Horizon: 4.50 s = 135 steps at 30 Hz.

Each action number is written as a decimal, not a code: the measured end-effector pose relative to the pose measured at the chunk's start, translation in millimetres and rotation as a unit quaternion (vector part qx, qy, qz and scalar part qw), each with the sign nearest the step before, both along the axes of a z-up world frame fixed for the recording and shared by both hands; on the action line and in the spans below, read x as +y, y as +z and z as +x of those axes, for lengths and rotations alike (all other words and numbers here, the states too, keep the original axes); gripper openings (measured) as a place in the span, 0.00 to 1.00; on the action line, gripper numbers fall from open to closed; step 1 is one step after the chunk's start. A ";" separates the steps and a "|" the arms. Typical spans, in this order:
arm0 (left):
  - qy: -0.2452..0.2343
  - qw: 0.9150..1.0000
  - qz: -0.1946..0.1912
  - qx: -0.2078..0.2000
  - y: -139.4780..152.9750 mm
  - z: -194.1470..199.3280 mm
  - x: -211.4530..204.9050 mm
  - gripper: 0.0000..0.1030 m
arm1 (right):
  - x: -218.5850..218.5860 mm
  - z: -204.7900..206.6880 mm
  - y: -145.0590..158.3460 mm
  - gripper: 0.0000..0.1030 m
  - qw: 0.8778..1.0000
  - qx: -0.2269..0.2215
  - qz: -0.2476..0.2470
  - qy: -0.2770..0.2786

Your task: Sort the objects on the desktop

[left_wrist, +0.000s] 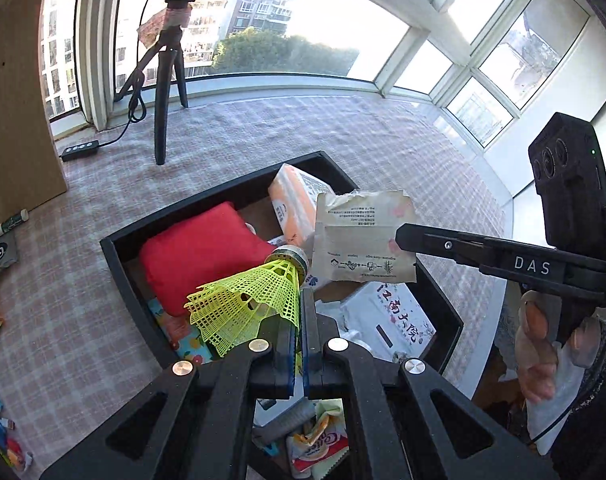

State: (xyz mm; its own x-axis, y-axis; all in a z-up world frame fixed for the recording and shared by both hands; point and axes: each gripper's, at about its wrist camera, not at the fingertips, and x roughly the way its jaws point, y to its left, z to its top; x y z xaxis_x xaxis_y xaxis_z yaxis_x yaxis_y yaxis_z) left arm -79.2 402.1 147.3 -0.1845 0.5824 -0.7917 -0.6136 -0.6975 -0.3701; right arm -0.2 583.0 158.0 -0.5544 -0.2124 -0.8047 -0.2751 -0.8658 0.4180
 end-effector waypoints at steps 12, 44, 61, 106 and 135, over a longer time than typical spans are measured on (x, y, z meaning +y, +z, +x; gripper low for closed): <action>0.047 0.998 -0.036 0.028 -1.7 6.3 -28.9 0.57 | -13.8 10.6 11.8 0.35 0.994 0.002 0.112 0.006; 0.504 0.858 0.011 -0.101 -100.8 -94.9 -466.2 0.36 | -422.0 -258.8 -58.5 0.19 0.918 -0.035 0.031 0.394; 0.504 0.852 0.068 -0.128 -141.0 -128.8 -466.4 0.34 | -476.5 -308.0 -138.9 0.17 0.909 -0.113 -0.066 0.396; 0.374 0.922 0.083 -0.052 -19.1 -80.0 -303.4 0.41 | -335.4 -192.7 -31.6 0.32 0.933 -0.041 -0.091 0.347; 0.123 0.990 0.019 -0.058 -12.8 26.9 -10.2 0.41 | -40.4 41.2 -28.5 0.33 0.992 -0.054 -0.058 0.101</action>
State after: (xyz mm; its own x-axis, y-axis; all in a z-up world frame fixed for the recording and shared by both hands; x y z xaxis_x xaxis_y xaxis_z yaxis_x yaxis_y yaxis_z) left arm -52.3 391.9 134.5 -0.2335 0.5604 -0.7946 -0.3781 -0.8052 -0.4568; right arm 41.0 542.5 129.5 -0.4029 -0.4052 -0.8206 -0.1499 -0.8553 0.4960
